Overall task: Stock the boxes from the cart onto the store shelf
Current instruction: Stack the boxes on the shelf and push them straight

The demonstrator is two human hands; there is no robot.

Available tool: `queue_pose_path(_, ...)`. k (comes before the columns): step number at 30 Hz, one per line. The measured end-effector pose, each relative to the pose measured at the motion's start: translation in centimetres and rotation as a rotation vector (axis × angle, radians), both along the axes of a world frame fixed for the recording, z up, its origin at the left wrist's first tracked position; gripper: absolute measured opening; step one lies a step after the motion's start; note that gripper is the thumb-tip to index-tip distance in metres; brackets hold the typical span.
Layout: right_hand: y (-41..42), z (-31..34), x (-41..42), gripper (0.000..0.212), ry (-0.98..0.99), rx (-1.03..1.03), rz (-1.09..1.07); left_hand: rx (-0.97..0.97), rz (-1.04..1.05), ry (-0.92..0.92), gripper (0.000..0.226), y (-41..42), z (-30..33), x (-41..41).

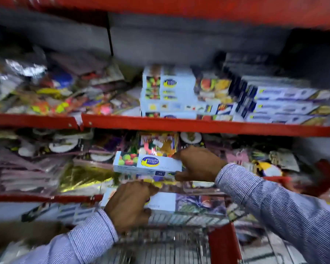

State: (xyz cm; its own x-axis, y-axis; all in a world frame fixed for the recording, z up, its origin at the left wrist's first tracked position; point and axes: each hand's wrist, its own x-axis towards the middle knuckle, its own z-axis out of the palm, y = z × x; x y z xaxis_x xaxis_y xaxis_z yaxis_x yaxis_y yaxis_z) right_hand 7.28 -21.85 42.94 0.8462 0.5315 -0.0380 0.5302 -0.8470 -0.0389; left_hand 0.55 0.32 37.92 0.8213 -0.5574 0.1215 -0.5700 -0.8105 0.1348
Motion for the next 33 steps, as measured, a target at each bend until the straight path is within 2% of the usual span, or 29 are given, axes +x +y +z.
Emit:
queue_pose_path(4, -0.7, 7.1, 0.7, 0.049, -0.106, -0.015, -0.011, -0.013, -0.002, -0.103, 0.050, -0.4, 5.7, 1.6)
queue_pose_path(9, -1.8, 12.7, 1.7, 0.034, -0.218, 0.007, -0.037, -0.109, -0.010, -0.230, 0.064, -1.0, 10.8, 3.6)
queue_pose_path(11, -2.4, 14.2, 2.5, 0.030, -0.228, 0.002, -0.087, -0.099, -0.013, -0.237, 0.066, -1.3, 11.9, 4.7)
queue_pose_path(14, -3.5, 15.7, 4.1, 0.030, -0.233, 0.017, -0.138, -0.100, 0.022, -0.210, 0.057, -1.9, 13.7, 6.2)
queue_pose_path(18, -5.0, 16.0, 7.4, 0.029, -0.238, 0.012, -0.201, -0.122, 0.015, -0.149, 0.056, -3.1, 15.7, 7.6)
queue_pose_path(26, -5.7, 15.5, 14.2, 0.042, -0.177, 0.002, -0.277, -0.097, 0.017, -0.193, 0.057, -4.6, 17.8, 11.0)
queue_pose_path(33, -5.3, 13.4, 17.2, 0.046, -0.187, 0.025, -0.249, -0.065, 0.014, -0.183, 0.058, -4.4, 17.3, 12.7)
